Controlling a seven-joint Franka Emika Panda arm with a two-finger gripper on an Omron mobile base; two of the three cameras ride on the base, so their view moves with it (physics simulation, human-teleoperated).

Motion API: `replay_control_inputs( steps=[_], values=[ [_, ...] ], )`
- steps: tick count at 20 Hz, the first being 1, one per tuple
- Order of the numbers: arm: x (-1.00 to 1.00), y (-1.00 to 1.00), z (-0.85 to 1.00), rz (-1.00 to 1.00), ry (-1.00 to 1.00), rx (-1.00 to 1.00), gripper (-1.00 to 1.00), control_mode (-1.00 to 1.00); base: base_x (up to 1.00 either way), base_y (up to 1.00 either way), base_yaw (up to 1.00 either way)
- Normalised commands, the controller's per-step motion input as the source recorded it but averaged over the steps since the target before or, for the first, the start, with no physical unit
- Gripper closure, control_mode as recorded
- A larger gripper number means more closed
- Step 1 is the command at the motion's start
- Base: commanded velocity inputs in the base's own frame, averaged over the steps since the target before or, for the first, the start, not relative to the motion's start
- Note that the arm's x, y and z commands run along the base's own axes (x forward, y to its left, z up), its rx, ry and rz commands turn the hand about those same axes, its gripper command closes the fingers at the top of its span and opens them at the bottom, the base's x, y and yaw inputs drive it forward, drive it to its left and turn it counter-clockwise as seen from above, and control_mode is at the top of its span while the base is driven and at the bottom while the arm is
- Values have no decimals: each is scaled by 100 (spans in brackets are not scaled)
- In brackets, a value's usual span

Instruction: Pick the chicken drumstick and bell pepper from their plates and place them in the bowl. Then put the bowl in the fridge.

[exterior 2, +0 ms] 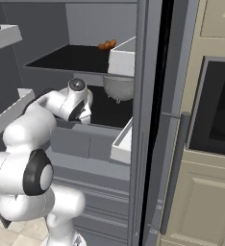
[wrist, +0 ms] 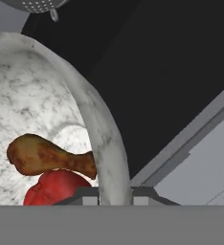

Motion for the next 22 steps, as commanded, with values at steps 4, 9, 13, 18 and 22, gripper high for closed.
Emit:
replay_control_inputs(
  steps=[4,9,13,18,22],
  values=[
    [29,14,-16,0,0,0,100,-100,0,0,0],
    [39,3,-14,0,0,0,100,-100,0,0,0],
    [29,5,-11,0,0,0,100,-100,0,0,0],
    [13,9,-11,0,0,0,100,-100,0,0,0],
    [0,6,-15,0,0,0,-100,-100,0,0,0]
  ],
)
